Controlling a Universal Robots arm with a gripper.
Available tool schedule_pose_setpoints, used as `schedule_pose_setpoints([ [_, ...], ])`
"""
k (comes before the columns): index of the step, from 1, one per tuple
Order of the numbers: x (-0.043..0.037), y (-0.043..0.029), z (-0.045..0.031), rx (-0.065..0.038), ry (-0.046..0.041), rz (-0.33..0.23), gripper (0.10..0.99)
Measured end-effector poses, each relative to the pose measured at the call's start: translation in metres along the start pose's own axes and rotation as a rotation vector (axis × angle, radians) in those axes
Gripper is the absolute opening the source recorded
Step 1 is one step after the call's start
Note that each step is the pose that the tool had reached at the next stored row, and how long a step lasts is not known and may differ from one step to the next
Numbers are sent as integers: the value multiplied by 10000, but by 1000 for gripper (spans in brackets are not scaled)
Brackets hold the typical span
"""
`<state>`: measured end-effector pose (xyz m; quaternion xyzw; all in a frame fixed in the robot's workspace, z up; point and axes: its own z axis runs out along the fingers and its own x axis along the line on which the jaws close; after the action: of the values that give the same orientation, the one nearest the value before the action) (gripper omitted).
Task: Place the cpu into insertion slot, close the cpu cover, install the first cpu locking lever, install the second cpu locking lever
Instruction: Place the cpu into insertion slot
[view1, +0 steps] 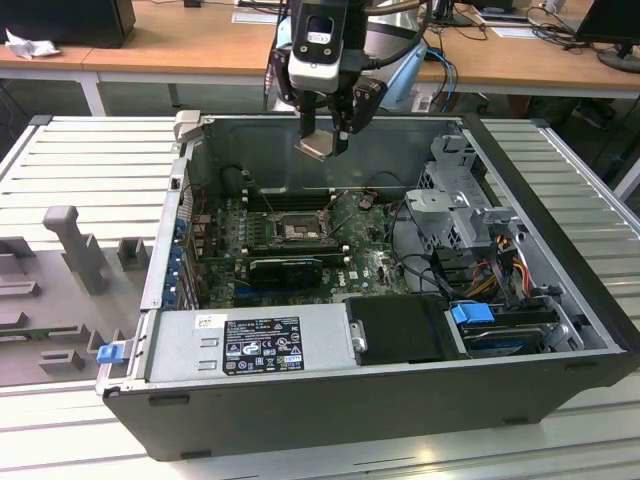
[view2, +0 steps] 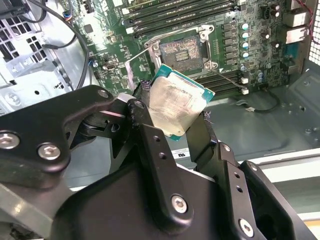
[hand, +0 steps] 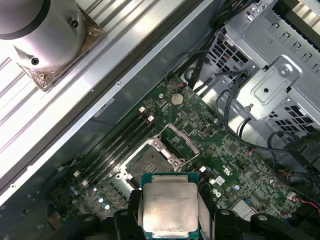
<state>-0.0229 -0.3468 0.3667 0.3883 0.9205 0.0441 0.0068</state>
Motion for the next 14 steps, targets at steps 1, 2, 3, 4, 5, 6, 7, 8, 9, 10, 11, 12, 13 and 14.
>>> schedule_pose_setpoints([
  [1, 0, 0, 0, 0, -3, 37, 533],
  [2, 0, 0, 0, -2, -9, 102, 533],
  [3, 0, 0, 0, -3, -14, 164, 533],
  [4, 0, 0, 0, -4, -18, 204, 533],
  [5, 0, 0, 0, -5, -21, 245, 533],
  [6, 0, 0, 1, -7, -25, 287, 533],
  [7, 0, 0, 1, -7, -28, 327, 533],
  [8, 0, 0, 0, -8, -33, 381, 533],
  [9, 0, 0, 1, -9, -36, 422, 533],
  [10, 0, 0, 1, -10, -40, 465, 533],
  [11, 0, 0, 1, -11, -44, 500, 533],
  [12, 0, 0, 1, -13, -49, 562, 533],
  [13, 0, 0, 1, -13, -52, 605, 533],
  [14, 0, 0, 1, -16, -61, 705, 533],
])
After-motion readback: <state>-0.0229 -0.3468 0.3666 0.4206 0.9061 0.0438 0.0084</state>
